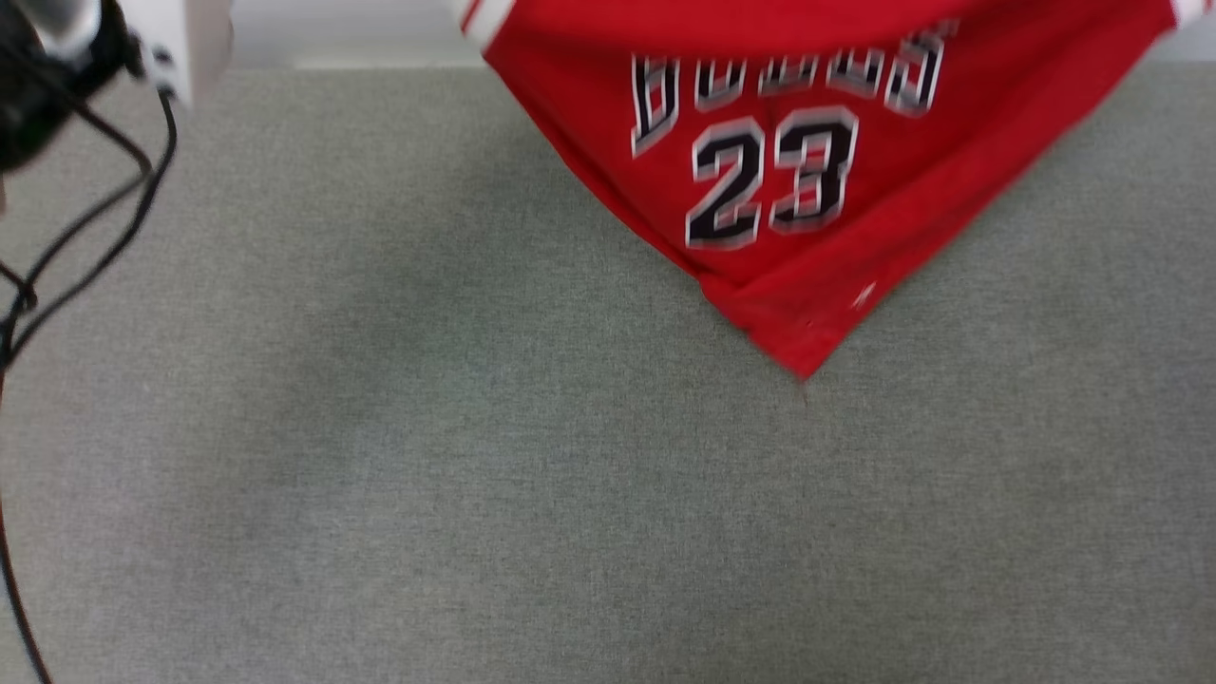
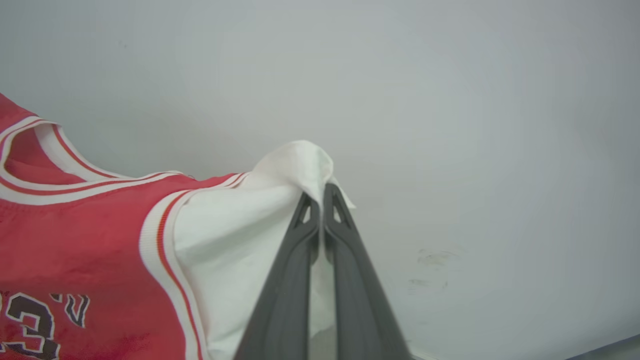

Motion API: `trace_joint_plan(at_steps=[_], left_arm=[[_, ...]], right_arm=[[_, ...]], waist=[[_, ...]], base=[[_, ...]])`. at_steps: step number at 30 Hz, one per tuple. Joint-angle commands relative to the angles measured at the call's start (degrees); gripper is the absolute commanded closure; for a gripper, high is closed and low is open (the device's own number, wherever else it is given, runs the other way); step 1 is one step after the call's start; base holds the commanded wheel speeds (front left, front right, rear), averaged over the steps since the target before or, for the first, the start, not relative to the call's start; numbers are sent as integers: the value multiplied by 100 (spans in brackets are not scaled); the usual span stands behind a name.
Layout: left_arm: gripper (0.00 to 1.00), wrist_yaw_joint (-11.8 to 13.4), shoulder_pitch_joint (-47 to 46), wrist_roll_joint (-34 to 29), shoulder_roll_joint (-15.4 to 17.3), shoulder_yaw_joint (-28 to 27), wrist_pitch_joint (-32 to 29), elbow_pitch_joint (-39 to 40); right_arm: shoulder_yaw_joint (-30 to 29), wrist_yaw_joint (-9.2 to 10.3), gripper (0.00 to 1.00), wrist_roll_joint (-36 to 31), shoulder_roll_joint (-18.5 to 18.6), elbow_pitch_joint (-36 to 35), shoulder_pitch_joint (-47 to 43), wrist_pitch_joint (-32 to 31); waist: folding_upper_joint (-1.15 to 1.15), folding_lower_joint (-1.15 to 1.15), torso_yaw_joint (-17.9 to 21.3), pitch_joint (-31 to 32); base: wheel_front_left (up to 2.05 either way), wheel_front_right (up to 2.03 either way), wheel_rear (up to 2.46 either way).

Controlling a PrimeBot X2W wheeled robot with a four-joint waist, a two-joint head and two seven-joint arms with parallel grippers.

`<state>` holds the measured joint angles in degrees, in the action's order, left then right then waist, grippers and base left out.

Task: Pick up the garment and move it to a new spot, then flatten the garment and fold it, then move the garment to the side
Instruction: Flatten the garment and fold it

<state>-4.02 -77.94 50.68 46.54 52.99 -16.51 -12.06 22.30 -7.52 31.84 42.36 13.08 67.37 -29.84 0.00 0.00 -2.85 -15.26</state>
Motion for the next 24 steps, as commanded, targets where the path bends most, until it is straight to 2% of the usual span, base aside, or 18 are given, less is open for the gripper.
trace_joint_plan(at_steps=[1,7,15,21,24], left_arm=[[100,-49,-279,-62,-161,-74,63,-211],[100,-180,-1256,-292,-570,-199,255,-1119],[100,-274,-2262,-499,-899,-366,822,-2094],[100,-317,-2645,-590,-1077,-319,1247,-2676],[100,-332,-2519,-576,-1156,-163,1395,-2875]], right_arm=[[-27,5,100,-245,-158,190,356,115],[40,5,100,-1057,-667,941,1555,437],[78,6,100,-1894,-1154,1848,2897,944],[151,5,100,-2215,-1433,2466,3396,1247],[235,5,100,-2199,-1559,2741,3351,1390]], waist=[[0,0,-11,-163],[0,0,-7,-551],[0,0,-39,-1026],[0,0,-67,-1151],[0,0,-78,-1178]], base=[[0,0,0],[0,0,0],[0,0,0],[0,0,0],[0,0,0]])
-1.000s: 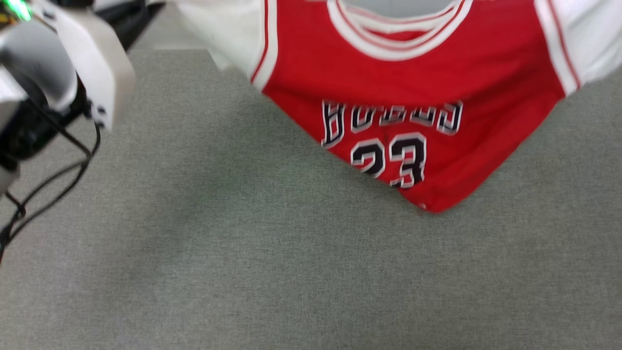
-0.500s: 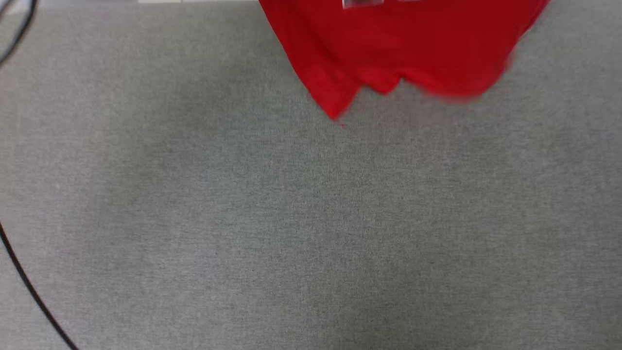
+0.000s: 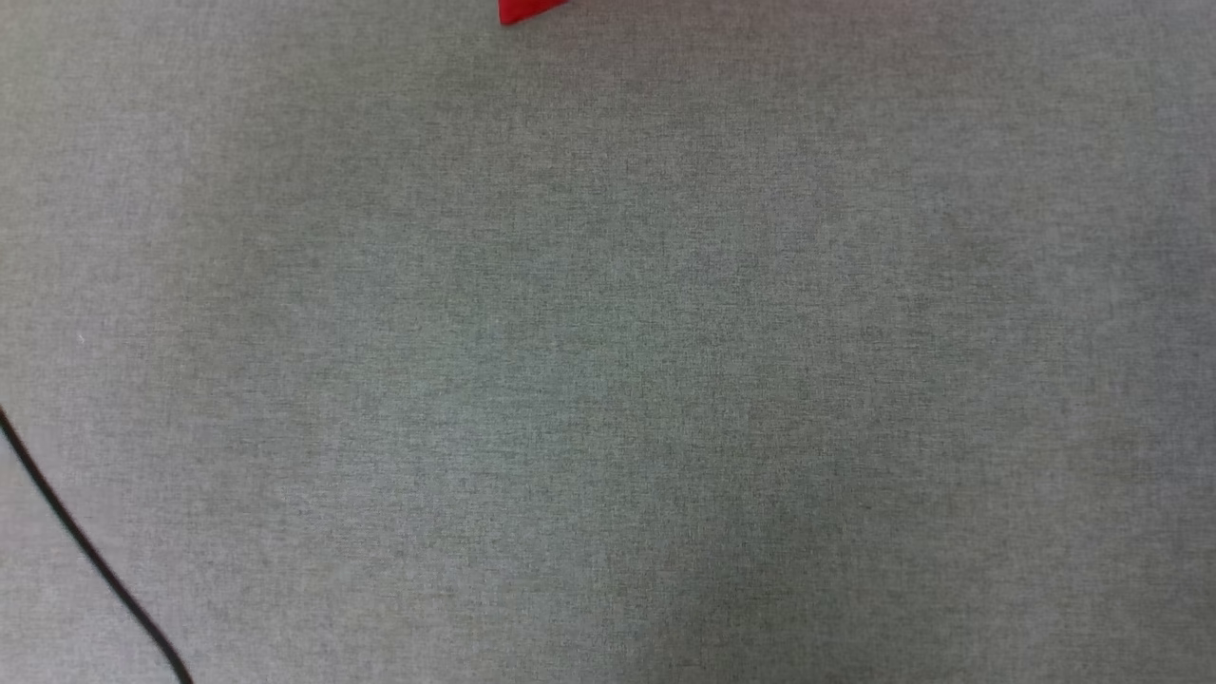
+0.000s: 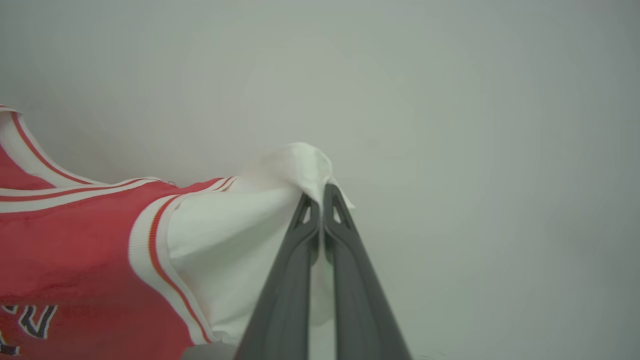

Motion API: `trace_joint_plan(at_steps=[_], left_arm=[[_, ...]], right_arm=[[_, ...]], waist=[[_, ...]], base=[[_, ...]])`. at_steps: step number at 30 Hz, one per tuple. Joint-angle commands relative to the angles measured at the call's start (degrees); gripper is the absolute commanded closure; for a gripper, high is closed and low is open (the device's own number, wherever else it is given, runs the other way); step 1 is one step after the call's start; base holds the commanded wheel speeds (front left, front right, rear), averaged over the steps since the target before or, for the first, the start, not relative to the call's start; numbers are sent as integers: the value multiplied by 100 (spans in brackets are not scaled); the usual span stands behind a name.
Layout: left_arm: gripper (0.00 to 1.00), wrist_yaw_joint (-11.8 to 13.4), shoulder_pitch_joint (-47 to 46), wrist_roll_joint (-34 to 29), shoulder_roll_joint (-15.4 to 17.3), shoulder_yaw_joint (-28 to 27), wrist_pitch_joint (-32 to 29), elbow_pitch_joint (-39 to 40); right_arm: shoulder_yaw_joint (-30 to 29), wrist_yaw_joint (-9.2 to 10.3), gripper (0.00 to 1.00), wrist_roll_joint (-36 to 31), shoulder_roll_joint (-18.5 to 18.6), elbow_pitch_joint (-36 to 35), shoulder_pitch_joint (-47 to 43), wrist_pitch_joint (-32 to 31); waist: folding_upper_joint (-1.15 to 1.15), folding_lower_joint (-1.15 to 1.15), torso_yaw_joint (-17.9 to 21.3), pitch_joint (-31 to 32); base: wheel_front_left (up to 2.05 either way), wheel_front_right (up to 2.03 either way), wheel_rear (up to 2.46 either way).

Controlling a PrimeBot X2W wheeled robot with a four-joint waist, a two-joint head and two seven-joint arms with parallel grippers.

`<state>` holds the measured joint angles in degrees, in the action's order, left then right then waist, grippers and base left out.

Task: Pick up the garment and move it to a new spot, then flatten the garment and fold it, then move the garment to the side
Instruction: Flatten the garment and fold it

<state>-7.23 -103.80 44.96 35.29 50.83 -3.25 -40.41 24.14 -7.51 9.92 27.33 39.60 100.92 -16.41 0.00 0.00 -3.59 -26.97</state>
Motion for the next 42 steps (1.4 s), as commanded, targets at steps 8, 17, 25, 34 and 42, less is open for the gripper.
trace_joint_plan(at_steps=[8,17,25,34,42], left_arm=[[100,-16,889,372,-31,530,601,-127],[100,-18,2886,998,123,908,1217,-153],[100,159,4445,1345,251,993,1633,181],[100,660,6387,1661,692,1059,1808,1107],[100,1367,7860,1984,1077,1021,1838,1947]], right_arm=[[326,4,100,292,-315,693,-814,667],[1387,5,100,1038,-356,835,-2590,1344],[1834,4,100,1906,4,453,-3983,1699],[1885,5,100,2535,676,-330,-5911,1842],[1513,5,100,2540,1140,-1004,-7412,1664]], waist=[[0,0,76,6],[0,0,222,302],[0,0,262,753],[0,0,318,1504],[0,0,371,2055]], base=[[0,0,0],[0,0,0],[0,0,0],[0,0,0],[0,0,0]])
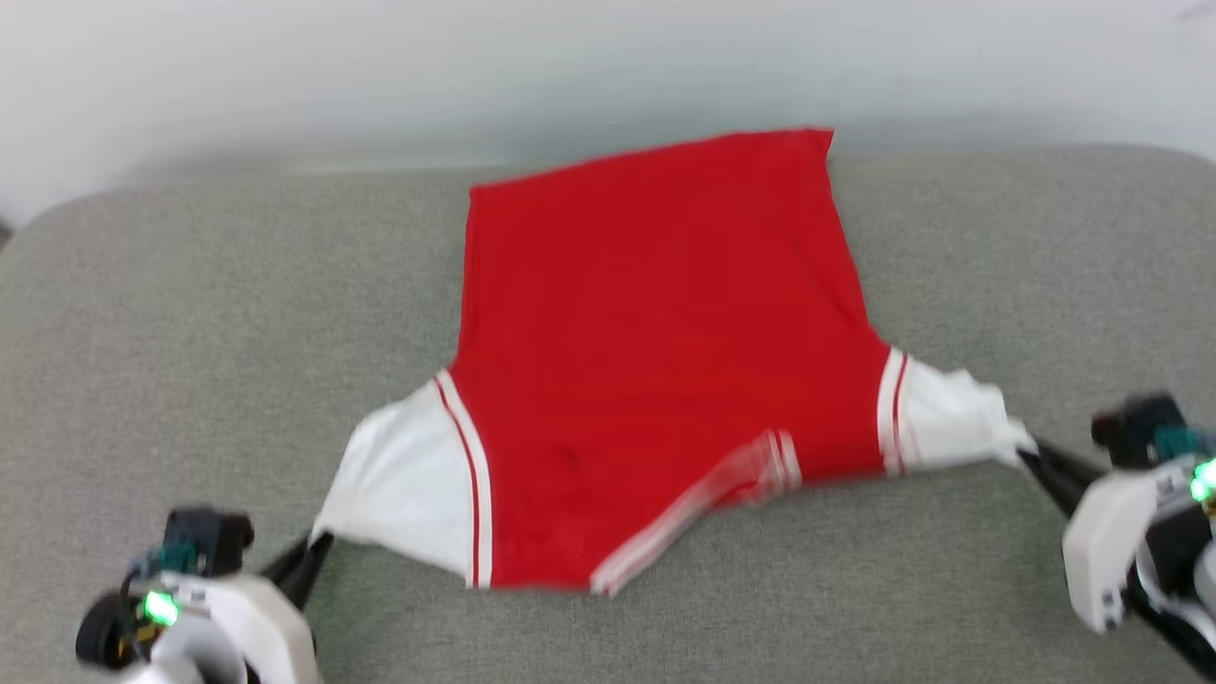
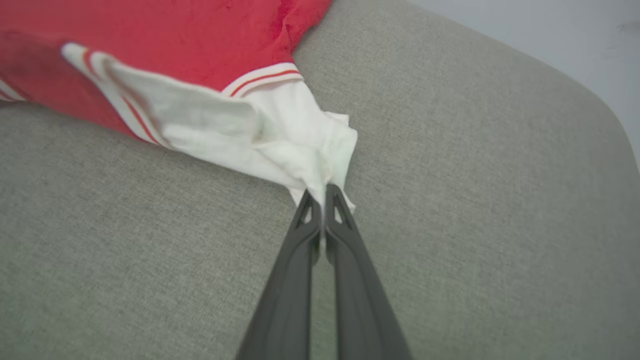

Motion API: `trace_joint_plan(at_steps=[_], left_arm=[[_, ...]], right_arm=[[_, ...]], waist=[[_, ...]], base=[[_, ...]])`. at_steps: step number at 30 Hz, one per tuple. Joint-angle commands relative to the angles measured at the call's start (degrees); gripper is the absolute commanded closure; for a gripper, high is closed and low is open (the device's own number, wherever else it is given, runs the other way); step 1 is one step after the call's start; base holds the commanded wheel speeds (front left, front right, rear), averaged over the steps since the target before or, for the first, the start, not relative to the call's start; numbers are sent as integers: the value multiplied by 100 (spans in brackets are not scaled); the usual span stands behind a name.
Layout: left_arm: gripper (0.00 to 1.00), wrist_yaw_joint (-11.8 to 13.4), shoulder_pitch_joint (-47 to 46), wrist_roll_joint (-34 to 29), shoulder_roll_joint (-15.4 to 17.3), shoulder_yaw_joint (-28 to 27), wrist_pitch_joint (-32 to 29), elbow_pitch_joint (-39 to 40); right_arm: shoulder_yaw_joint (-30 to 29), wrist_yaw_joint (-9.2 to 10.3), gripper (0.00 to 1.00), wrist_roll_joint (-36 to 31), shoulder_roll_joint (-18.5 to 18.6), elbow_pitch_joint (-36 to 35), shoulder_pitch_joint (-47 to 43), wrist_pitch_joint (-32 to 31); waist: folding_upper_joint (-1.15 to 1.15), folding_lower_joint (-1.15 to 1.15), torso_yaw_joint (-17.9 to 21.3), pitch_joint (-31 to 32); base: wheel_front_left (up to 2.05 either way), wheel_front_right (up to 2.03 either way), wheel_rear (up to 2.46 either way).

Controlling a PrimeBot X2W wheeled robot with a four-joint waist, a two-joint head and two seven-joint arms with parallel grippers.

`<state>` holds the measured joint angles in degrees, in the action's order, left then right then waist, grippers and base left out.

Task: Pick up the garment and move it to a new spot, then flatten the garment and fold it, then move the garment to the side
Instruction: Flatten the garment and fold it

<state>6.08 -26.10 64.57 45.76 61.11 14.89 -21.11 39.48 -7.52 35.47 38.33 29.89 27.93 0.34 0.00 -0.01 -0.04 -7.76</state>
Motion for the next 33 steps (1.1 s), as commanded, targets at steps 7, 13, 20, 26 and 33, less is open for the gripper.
trace_joint_plan(at_steps=[7,13,20,26,33], left_arm=[[100,430,1143,260,338,-109,32,639],[100,750,1938,424,594,-126,28,1147],[100,924,2185,340,628,-225,30,1504],[100,986,1895,23,560,-254,22,1656],[100,1136,1484,-286,507,-386,17,1923]], right_arm=[[-648,7,100,97,435,-816,-1674,-496],[-1399,8,100,172,603,-1541,-3030,-1051],[-2030,8,100,56,440,-2289,-3815,-1844],[-2500,6,0,-114,335,-2919,-3505,-2435],[-3192,5,0,-42,634,-3913,-2497,-3017]], waist=[[0,1,-44,496],[0,1,-64,619],[0,1,-128,510],[0,1,-192,315],[0,1,-416,-114]], base=[[0,0,0],[0,0,0],[0,0,0],[0,0,0],[0,0,0]])
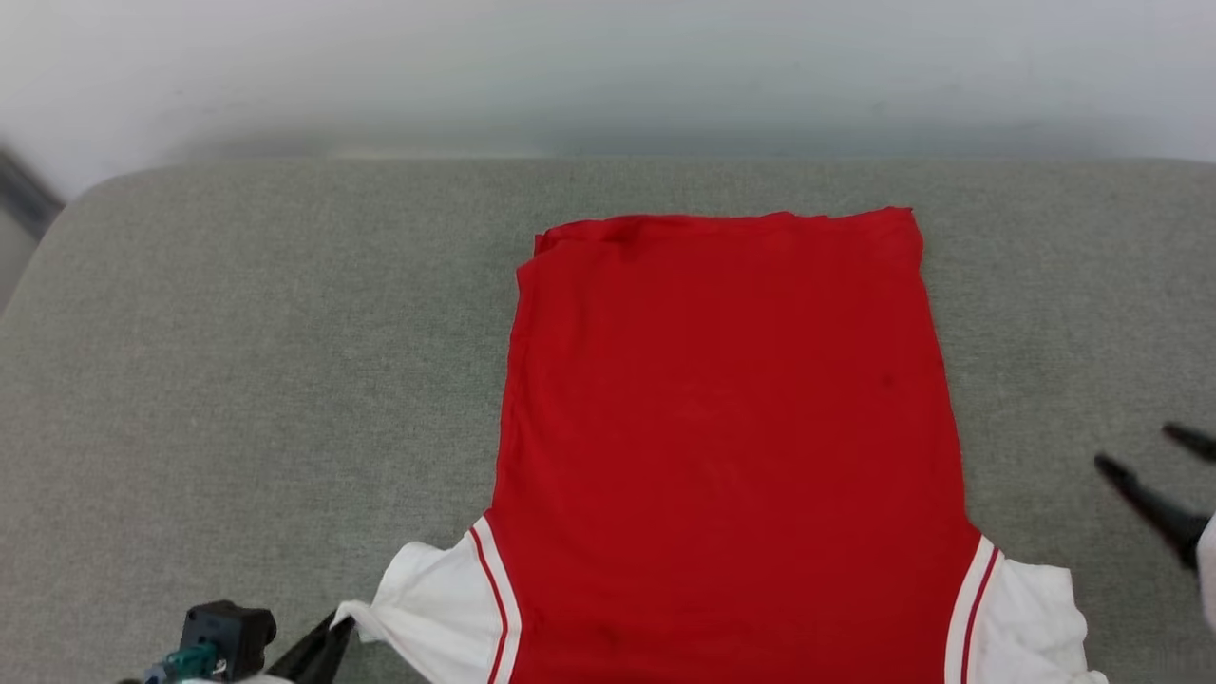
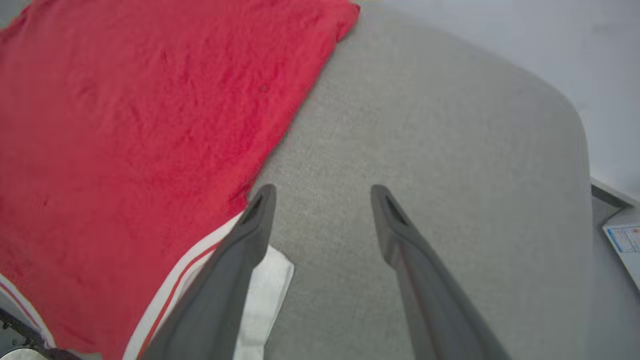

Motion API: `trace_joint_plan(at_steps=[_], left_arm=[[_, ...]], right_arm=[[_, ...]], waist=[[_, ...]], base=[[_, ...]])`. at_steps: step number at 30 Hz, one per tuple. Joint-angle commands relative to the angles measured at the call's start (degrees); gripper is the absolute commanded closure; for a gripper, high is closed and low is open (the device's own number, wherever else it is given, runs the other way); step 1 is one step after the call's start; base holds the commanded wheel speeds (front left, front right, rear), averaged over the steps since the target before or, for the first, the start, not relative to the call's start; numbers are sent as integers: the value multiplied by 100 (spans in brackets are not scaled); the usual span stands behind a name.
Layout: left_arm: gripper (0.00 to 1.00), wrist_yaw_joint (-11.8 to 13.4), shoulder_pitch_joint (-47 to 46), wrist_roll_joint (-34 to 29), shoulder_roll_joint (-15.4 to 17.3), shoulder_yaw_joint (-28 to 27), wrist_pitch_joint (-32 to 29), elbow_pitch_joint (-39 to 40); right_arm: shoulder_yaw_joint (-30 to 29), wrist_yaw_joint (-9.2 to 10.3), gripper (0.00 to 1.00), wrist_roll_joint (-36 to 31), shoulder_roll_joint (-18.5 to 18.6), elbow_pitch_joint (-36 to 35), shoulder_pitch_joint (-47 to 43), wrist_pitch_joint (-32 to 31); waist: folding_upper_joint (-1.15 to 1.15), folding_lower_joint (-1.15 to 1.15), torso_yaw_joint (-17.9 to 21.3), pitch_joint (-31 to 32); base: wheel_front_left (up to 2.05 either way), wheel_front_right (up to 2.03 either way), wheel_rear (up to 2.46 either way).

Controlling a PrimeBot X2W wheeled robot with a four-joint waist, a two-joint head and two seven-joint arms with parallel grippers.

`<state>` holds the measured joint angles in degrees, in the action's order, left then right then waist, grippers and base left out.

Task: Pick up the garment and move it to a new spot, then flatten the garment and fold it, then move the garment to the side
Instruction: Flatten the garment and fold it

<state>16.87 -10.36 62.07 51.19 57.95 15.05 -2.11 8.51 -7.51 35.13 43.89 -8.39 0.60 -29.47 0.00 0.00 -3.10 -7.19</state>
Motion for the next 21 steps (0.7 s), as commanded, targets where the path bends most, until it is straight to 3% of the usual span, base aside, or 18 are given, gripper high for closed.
trace_joint_plan(at_steps=[1,6,11,17,21], left_arm=[[100,67,-160,-78,-48,-93,2,73],[100,38,-508,-326,-158,-234,8,188],[100,-46,-818,-613,-371,-380,12,265],[100,-151,-1065,-950,-681,-596,15,354],[100,-160,-1153,-1165,-856,-779,15,424]], right_arm=[[-193,4,0,-10,140,-174,456,-133],[-339,5,0,168,388,-218,1923,-848],[-9,4,0,303,479,266,3548,-2178],[271,4,0,-41,32,1276,5123,-3836],[201,4,0,-496,-378,1855,5760,-4215]], waist=[[0,0,-165,-276],[0,0,-492,-855],[0,0,-875,-1487],[0,0,-1322,-2110],[0,0,-1536,-2469]], base=[[0,0,0],[0,0,0],[0,0,0],[0,0,0],[0,0,0]])
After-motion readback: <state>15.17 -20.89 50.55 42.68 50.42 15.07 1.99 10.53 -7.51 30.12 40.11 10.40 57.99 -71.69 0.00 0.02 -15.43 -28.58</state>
